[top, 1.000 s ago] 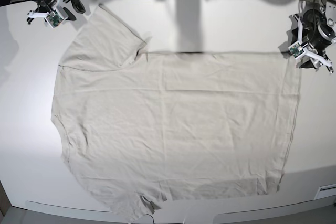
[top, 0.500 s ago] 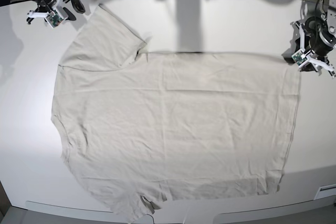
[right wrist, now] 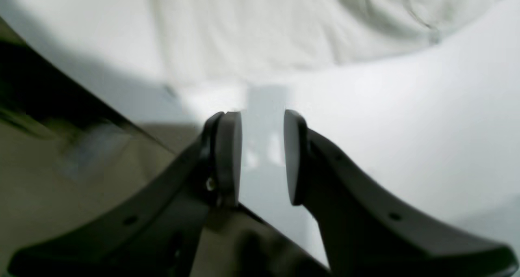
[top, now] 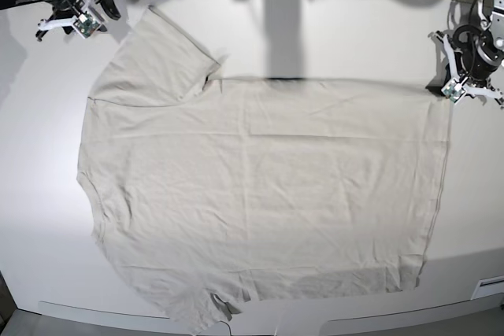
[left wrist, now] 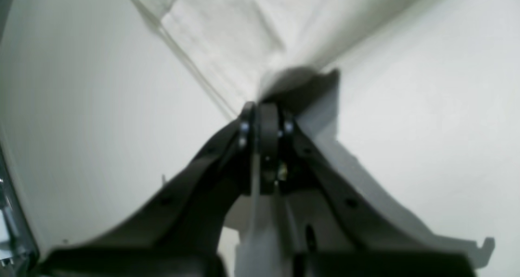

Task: Fold the T-shirt properly
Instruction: 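Lower both grippers onto the shirt's shoulder corners and close them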

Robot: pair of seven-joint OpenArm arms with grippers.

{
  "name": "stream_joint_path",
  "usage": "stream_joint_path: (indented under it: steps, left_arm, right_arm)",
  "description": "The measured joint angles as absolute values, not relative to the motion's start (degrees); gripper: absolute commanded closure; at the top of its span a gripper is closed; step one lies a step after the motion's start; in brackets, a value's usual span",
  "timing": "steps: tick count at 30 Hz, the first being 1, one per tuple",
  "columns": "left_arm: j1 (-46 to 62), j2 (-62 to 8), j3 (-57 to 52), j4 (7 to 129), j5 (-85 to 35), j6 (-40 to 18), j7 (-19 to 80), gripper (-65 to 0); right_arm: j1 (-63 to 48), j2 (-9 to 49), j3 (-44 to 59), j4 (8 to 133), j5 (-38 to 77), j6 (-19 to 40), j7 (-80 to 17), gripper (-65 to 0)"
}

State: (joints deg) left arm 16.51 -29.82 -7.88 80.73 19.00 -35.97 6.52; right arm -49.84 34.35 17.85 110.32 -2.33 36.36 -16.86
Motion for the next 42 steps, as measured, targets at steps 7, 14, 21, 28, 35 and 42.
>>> stream_joint_path:
  steps: [7, 14, 21, 28, 35, 42]
  left_arm:
    - [16.5, -27.6, -8.0, 80.9, 18.9, -35.8, 6.4, 0.0]
    - [16.5, -27.5, -8.0, 80.9, 18.3, -35.8, 7.1, 0.0]
    - [16.5, -27.5, -8.0, 81.0, 18.3, -35.8, 7.7, 0.0]
    - [16.5, -27.5, -8.0, 81.0, 18.3, -35.8, 7.8, 0.0]
    - [16.5, -27.5, -8.0, 81.0, 18.1, -35.8, 8.1, 0.0]
    - [16.5, -27.5, -8.0, 81.0, 18.1, -35.8, 8.1, 0.0]
  right_arm:
    - [-48.2, 39.1, 11.3, 110.4, -13.1, 35.6, -14.9, -29.4]
    - [-41.5, 42.2, -0.9, 109.8, -23.1, 32.2, -14.9, -29.4]
    - [-37.5, 42.6, -7.1, 105.7, -28.3, 31.3, -15.7, -29.4]
    - [-36.3, 46.3, -7.2, 104.3, -30.8, 29.8, -16.0, -29.4]
    - [-35.5, 46.9, -7.1, 100.9, -31.1, 29.1, -13.5, -29.3]
    - [-31.2, 46.6, -7.1, 95.0, -31.3, 28.9, -9.9, -29.3]
